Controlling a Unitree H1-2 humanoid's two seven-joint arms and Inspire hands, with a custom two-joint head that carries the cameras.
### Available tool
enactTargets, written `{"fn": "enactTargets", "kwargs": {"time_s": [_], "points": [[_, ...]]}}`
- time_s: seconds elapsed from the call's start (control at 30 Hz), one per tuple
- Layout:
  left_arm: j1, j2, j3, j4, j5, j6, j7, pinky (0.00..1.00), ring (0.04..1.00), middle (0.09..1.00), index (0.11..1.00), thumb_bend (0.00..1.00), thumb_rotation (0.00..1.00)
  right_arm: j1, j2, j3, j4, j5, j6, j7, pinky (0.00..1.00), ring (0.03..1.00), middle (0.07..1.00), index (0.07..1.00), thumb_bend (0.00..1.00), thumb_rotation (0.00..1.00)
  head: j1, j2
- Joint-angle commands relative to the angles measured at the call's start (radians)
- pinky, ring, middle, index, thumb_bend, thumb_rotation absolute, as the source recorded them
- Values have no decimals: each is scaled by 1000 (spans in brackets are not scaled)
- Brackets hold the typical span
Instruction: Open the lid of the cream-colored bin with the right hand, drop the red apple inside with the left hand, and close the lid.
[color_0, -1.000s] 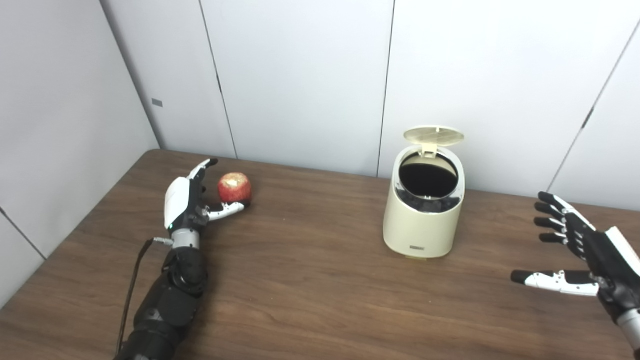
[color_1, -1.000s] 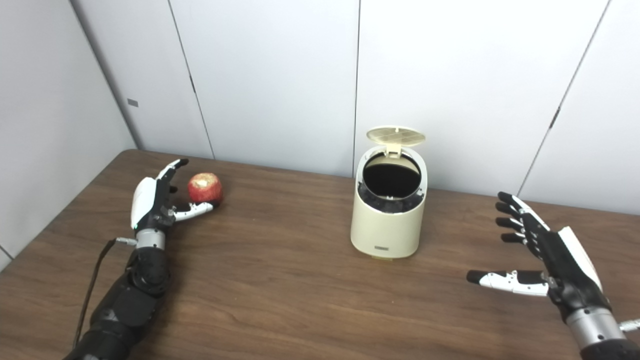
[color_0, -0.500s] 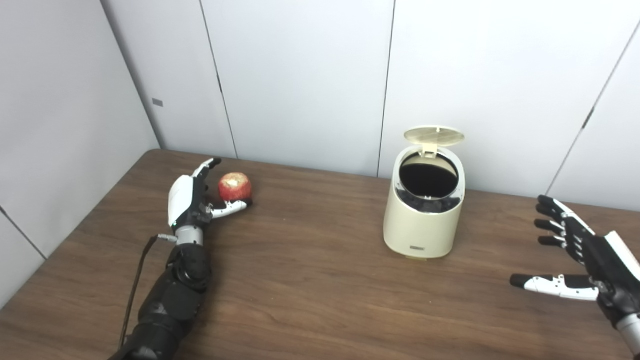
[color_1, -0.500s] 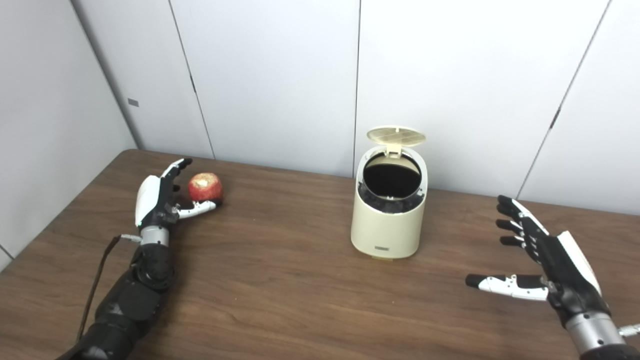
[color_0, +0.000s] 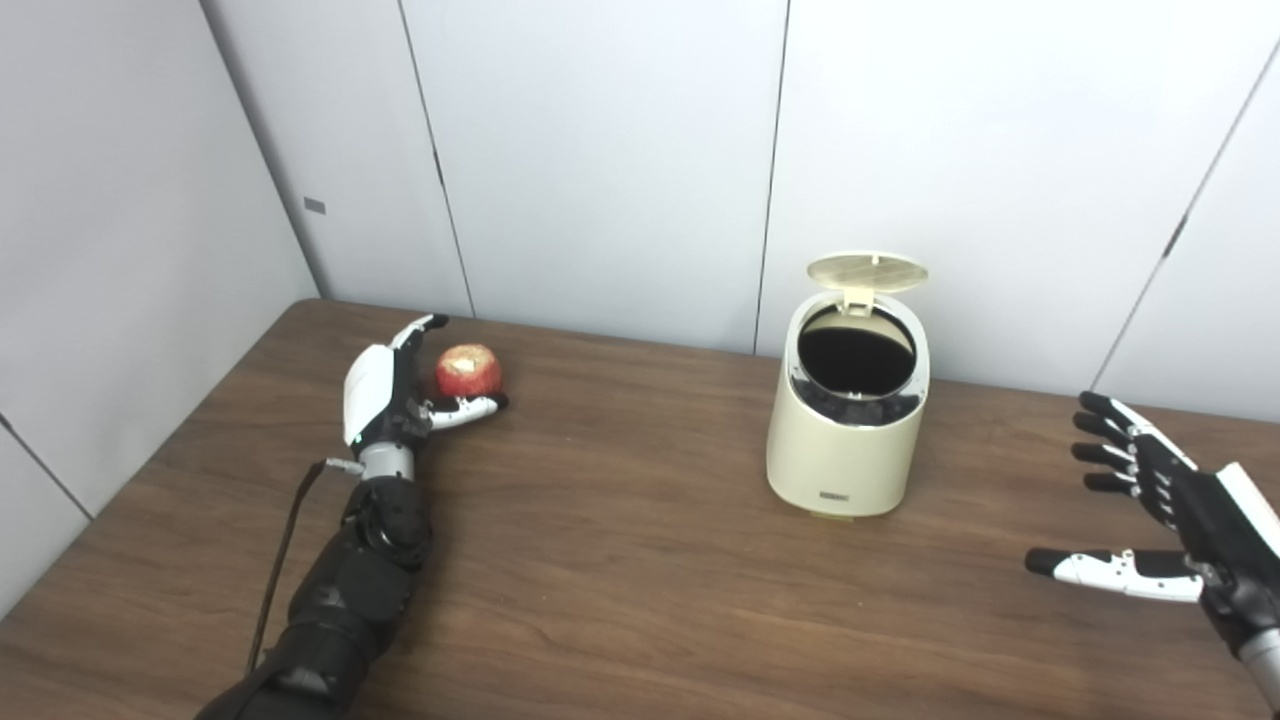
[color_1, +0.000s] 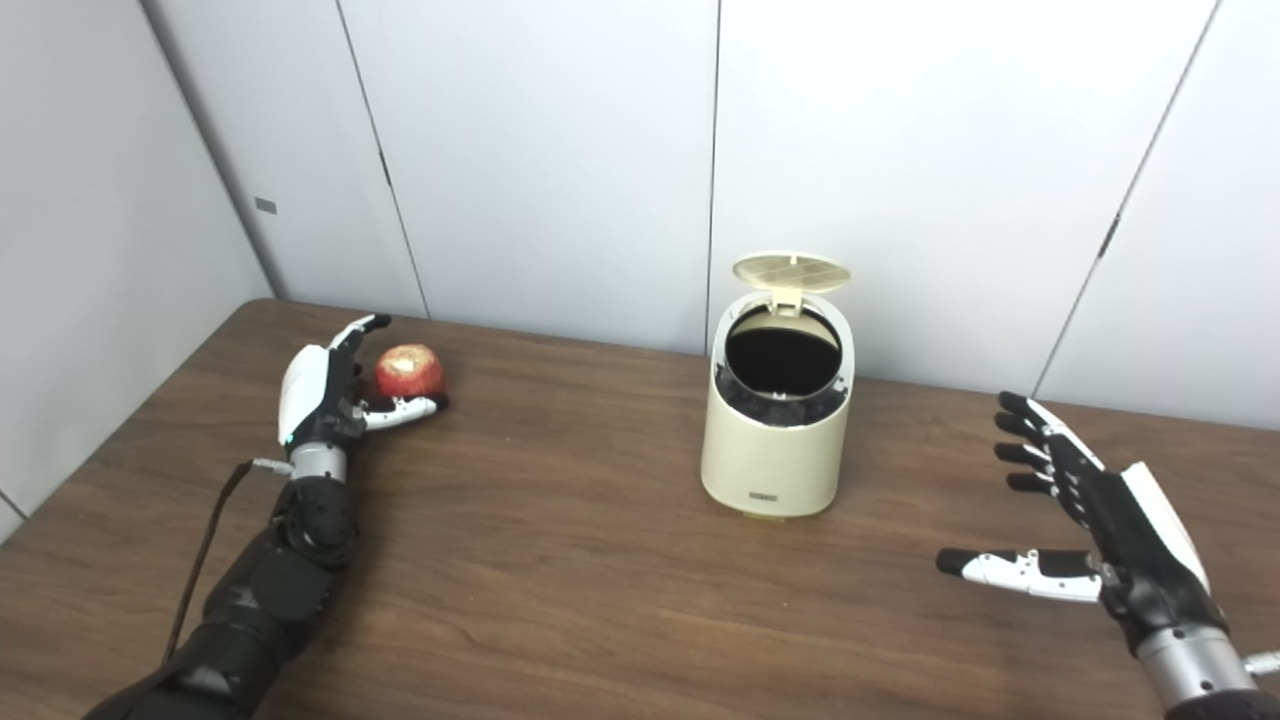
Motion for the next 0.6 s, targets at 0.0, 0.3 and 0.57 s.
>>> {"fn": "enactTargets", "kwargs": {"time_s": [0.0, 0.3, 0.57], "points": [[-22, 9, -6, 19, -5, -33, 27, 645, 796, 806, 832, 879, 120, -20, -18, -14, -43, 1, -5, -7, 776, 836, 892, 907, 723, 0, 1, 1], [-22, 3, -2, 28, -37, -18, 19, 566, 655, 626, 680, 881, 73, -24, -15, -12, -40, 3, -14, -8, 780, 837, 893, 903, 718, 0, 4, 7], [-11, 2, -2, 2, -64, 12, -1, 513, 525, 476, 553, 698, 18, -27, -15, -9, -38, -7, -9, -9, 773, 829, 893, 902, 718, 0, 2, 8]]}}
